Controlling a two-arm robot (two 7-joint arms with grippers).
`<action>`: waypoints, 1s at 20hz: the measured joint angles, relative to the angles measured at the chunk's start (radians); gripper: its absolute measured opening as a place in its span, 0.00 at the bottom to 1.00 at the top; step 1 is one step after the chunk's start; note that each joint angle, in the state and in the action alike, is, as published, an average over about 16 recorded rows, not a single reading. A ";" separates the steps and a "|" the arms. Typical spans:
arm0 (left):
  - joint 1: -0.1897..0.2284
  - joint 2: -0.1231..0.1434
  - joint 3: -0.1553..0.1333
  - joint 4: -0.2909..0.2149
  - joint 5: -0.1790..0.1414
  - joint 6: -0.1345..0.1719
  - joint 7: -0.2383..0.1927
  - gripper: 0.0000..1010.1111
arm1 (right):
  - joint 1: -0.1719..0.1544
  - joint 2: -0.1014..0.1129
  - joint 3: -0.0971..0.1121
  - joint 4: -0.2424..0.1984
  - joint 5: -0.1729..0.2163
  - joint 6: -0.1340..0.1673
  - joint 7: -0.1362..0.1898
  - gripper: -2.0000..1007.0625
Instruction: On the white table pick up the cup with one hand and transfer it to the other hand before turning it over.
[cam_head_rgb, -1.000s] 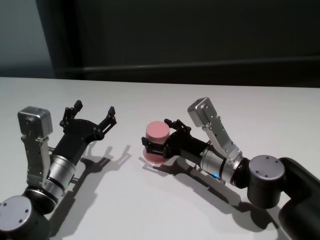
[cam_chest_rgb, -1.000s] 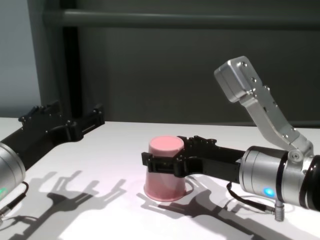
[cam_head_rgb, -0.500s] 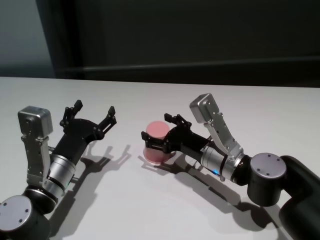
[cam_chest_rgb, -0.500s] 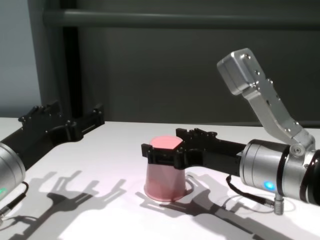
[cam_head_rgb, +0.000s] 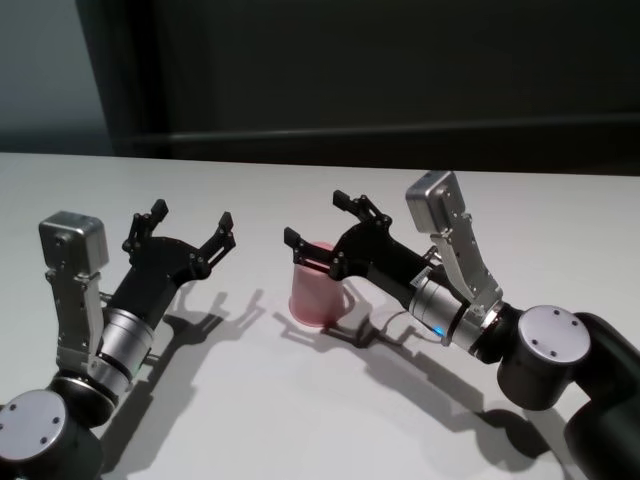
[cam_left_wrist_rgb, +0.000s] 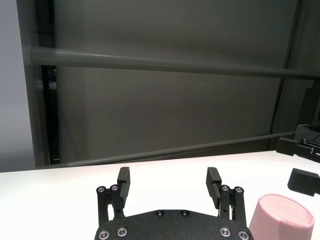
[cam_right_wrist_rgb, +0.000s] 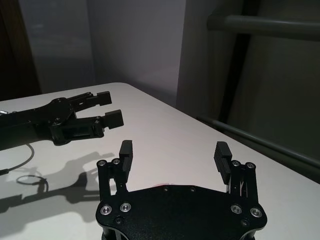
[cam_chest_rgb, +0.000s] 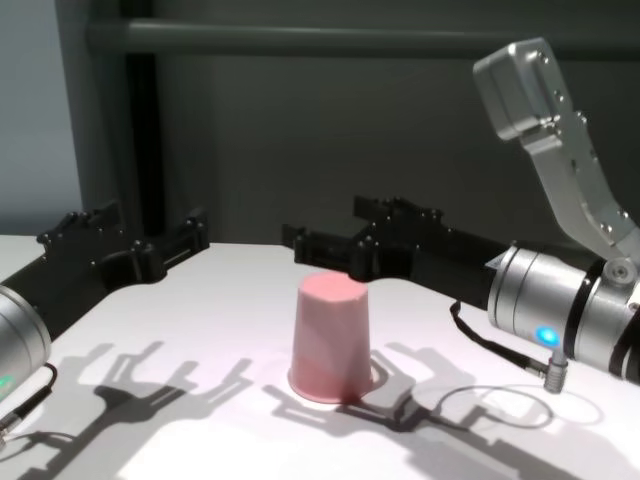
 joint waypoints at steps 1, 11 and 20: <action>0.000 0.000 0.000 0.000 0.000 0.000 0.000 0.99 | -0.004 -0.001 0.006 -0.005 -0.001 -0.012 -0.001 0.99; 0.000 0.000 0.000 0.000 0.000 0.000 0.000 0.99 | -0.071 -0.003 0.075 -0.059 -0.046 -0.099 -0.095 0.99; 0.000 0.000 0.000 0.000 0.000 0.000 0.000 0.99 | -0.156 0.002 0.143 -0.095 -0.132 -0.132 -0.247 0.99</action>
